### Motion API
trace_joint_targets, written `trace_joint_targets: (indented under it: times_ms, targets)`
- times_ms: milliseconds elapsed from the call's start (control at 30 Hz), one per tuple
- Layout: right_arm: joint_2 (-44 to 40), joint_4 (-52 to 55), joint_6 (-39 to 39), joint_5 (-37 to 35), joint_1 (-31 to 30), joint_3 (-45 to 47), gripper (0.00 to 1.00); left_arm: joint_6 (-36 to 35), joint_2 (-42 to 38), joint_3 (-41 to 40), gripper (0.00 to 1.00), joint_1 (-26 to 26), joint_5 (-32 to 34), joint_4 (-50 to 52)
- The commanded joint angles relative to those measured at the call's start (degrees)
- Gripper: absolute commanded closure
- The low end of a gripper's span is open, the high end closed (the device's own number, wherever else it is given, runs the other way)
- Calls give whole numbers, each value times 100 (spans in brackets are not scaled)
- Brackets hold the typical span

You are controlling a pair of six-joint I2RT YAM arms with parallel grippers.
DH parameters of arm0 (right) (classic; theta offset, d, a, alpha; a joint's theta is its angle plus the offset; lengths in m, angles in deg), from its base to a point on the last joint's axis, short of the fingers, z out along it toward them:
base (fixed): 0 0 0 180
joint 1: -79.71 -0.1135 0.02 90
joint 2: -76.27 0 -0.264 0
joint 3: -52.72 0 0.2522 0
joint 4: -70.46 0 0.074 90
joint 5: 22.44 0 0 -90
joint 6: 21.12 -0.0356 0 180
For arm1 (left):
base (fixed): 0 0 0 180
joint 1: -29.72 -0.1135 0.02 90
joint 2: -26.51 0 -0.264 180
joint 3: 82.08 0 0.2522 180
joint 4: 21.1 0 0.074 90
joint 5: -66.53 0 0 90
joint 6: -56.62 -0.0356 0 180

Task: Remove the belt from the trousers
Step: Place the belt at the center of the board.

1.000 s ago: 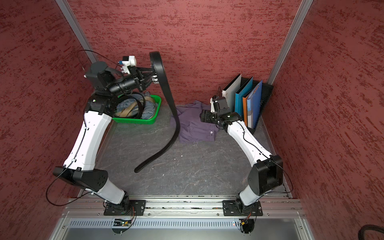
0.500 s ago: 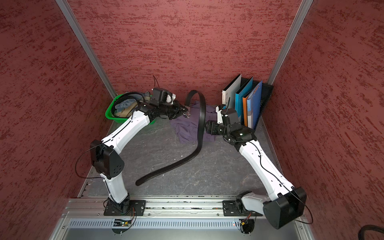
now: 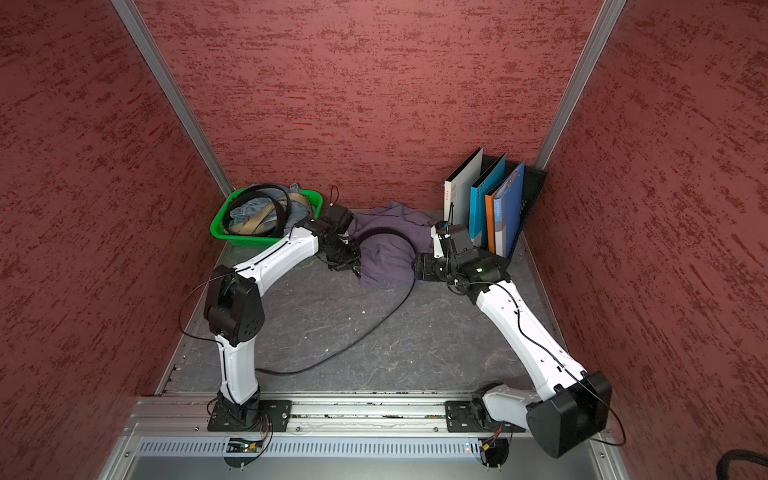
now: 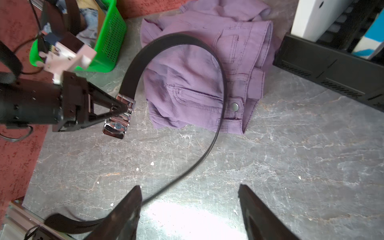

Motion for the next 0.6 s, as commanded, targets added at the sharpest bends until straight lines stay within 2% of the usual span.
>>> trace_joint_targets:
  times_ms: [0,167,200,267,367,433,500,567]
  targets:
    - [243,-251,-86,-105,-56,290,25,-158,172,-137,81,-54,28,-621]
    - [22,-1284,-169,270,-97,911,24,-559,443,-293,86,-447,319,-1489]
    - [51,-1360,-140,423,-111,911,24,-575,615,-152,85,-570,335,-1428]
    - [195,-1215,-16,619,-195,732,24,-643,973,151,74,-749,411,-1203]
    - [226,-927,318,668,-492,520,24,-783,1233,270,73,-916,803,-1193]
    - [220,-732,479,792,-656,429,24,-768,1479,517,77,-1017,927,-992]
    - [294,-463,587,1423,-773,313,24,-722,1758,894,85,-1095,851,-715]
    - [421,-93,755,2075,-1003,177,24,-721,1804,1040,85,-1059,779,-658]
